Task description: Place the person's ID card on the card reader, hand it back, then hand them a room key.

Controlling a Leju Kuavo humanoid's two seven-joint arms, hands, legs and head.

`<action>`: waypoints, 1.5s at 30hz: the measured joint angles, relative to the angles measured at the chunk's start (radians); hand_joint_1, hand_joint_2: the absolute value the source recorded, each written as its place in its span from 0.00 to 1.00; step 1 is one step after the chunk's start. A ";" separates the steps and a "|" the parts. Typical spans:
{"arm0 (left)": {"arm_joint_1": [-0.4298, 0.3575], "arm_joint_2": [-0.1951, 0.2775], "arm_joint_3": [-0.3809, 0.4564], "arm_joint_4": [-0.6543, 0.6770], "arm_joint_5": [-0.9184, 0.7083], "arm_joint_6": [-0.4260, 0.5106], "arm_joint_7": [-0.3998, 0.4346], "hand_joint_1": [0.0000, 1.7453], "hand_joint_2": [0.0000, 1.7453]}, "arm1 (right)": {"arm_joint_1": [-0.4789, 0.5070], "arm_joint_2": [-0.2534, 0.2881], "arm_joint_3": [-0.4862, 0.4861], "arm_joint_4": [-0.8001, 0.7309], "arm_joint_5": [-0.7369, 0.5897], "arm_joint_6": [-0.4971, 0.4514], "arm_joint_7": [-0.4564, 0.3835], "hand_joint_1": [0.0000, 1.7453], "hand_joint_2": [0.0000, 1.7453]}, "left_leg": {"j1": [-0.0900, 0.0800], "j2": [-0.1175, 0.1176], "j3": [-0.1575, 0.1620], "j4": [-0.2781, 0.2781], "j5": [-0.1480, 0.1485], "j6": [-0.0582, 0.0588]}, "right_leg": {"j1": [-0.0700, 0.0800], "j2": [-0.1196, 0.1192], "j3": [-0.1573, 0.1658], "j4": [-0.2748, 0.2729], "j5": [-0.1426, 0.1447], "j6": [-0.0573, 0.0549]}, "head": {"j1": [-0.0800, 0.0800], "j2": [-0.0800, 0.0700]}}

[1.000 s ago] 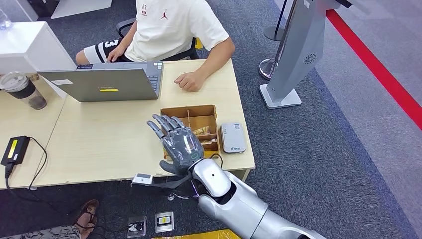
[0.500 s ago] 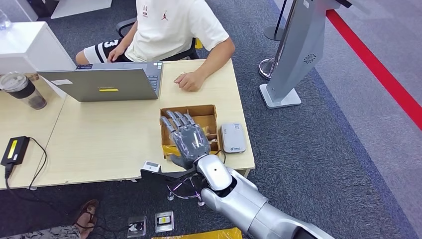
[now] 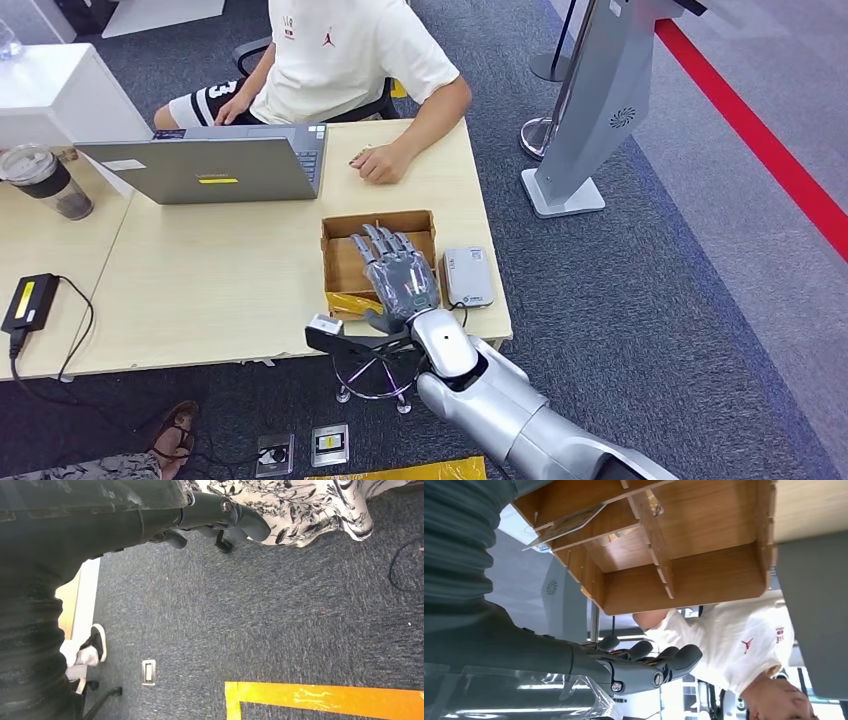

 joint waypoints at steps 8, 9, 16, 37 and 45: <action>0.000 0.000 0.000 0.000 -0.001 0.002 0.000 0.00 1.00 | 0.012 -0.019 -0.027 0.004 0.001 0.001 0.014 0.00 1.00 | 0.000 0.000 0.000 0.000 0.000 0.000 | 0.000 0.000 0.000 0.000 0.000 0.000 | 0.000 0.000; 0.000 0.000 0.000 0.000 -0.001 0.002 0.000 0.00 1.00 | 0.013 -0.020 -0.030 0.005 0.002 0.001 0.016 0.00 1.00 | 0.000 0.000 0.000 0.000 0.000 0.000 | 0.000 0.000 0.000 0.000 0.000 0.000 | 0.000 0.000; 0.000 0.000 0.000 0.000 -0.004 0.005 0.000 0.00 1.00 | 0.019 -0.028 -0.046 0.006 0.018 0.003 0.029 0.00 1.00 | 0.000 0.000 0.000 0.000 0.000 0.000 | 0.000 0.000 0.000 0.000 0.000 0.000 | 0.000 0.000; 0.000 0.000 0.000 -0.002 -0.013 0.002 -0.001 0.00 1.00 | 0.041 -0.035 -0.072 0.006 0.034 0.026 0.025 0.31 1.00 | 0.000 0.000 0.000 0.000 0.000 0.000 | 0.000 0.000 0.000 0.000 0.000 0.000 | 0.000 0.000; 0.000 0.000 0.000 -0.002 -0.018 -0.001 -0.001 0.00 1.00 | 0.042 -0.036 -0.078 0.006 0.031 0.030 0.027 0.37 1.00 | 0.000 0.000 0.000 0.000 0.000 0.000 | 0.000 0.000 0.000 0.000 0.000 0.000 | 0.000 0.000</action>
